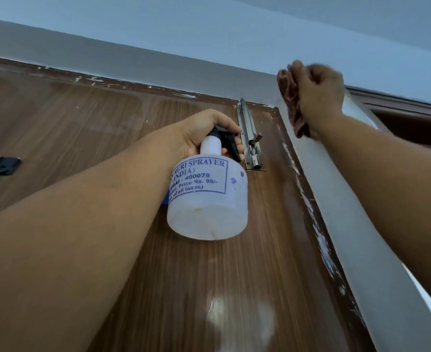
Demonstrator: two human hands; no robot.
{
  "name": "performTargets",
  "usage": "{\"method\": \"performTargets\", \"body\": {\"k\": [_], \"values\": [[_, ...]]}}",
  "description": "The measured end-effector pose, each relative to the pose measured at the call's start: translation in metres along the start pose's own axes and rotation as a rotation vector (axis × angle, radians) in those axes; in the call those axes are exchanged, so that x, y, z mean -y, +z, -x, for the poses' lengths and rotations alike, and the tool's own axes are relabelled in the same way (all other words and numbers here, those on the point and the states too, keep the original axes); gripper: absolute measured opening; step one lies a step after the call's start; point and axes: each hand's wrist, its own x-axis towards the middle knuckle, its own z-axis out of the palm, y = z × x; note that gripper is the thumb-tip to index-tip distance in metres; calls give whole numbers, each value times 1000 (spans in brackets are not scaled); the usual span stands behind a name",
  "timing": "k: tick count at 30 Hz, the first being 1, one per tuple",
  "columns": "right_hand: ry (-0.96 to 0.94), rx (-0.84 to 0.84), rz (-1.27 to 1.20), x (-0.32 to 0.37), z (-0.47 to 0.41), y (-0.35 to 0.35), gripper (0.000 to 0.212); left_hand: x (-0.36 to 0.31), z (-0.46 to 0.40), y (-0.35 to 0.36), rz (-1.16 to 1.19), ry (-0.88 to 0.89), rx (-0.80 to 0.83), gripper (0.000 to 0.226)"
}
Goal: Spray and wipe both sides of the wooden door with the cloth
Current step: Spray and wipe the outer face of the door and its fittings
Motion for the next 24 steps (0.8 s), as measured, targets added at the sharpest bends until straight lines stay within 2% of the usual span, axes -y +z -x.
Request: {"method": "performTargets", "body": {"k": [1,3,5,7,9,12,14,15,18,20,24], "values": [[-83,36,93,4,-7,5,26,1,-2,0,-4,1,0,18],[-113,300,334,3,-13,19,12,4,-5,1,11,-1,3,20],[-87,621,753,0,-17,37,16,4,-8,-1,51,-8,19,18],[-90,778,998,-5,-17,52,21,5,-6,-2,75,-19,51,15],[-82,707,948,-13,-22,59,23,6,-5,1,83,-14,40,18],[-170,396,839,-37,-30,72,18,7,-1,7,97,15,-13,22],[-236,274,795,-47,-34,87,16,8,2,7,102,6,3,24],[-278,261,815,-51,-40,96,17,6,1,6,95,10,20,25],[-357,391,963,-44,-57,111,22,7,2,2,80,22,17,26],[-327,469,1023,-41,-66,111,31,8,3,3,56,25,6,26],[-266,399,1076,-61,-79,107,42,6,5,4,55,4,18,29]]}}
